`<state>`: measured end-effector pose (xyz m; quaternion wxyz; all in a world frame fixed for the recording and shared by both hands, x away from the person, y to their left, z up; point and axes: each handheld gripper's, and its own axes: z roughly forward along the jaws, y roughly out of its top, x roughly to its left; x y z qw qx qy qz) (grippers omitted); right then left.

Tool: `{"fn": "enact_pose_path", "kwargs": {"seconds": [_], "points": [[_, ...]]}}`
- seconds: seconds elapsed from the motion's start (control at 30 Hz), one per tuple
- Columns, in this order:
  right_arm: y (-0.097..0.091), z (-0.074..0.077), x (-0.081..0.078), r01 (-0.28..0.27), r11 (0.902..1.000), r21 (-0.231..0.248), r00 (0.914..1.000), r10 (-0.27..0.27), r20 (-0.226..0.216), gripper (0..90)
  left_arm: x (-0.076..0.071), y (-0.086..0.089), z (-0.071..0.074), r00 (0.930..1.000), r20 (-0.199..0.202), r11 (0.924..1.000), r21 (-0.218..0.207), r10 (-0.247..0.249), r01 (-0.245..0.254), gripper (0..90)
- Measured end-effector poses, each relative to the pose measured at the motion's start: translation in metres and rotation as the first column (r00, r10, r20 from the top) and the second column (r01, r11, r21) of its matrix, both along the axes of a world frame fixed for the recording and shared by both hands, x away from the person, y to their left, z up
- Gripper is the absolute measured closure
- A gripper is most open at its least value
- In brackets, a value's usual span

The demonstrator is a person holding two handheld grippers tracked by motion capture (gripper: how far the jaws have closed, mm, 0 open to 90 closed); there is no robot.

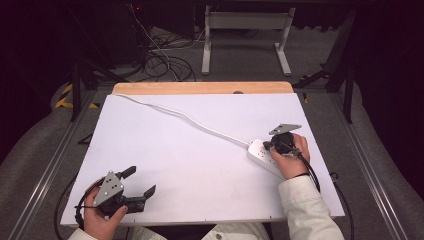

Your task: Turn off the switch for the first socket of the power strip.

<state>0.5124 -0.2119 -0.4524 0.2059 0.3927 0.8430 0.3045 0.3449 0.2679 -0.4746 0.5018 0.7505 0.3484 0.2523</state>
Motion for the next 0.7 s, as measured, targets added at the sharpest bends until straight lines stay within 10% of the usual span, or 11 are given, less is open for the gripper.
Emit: {"fn": "enact_pose_path", "kwargs": {"seconds": [0.7], "points": [[0.0019, -0.0007, -0.0014, 0.023, 0.9997, -0.002, 0.9997, -0.023, 0.003, 90.0, -0.0008, -0.0002, 0.0, 1.0, -0.003, 1.0, -0.008, 0.004, -0.004, 11.0]]}}
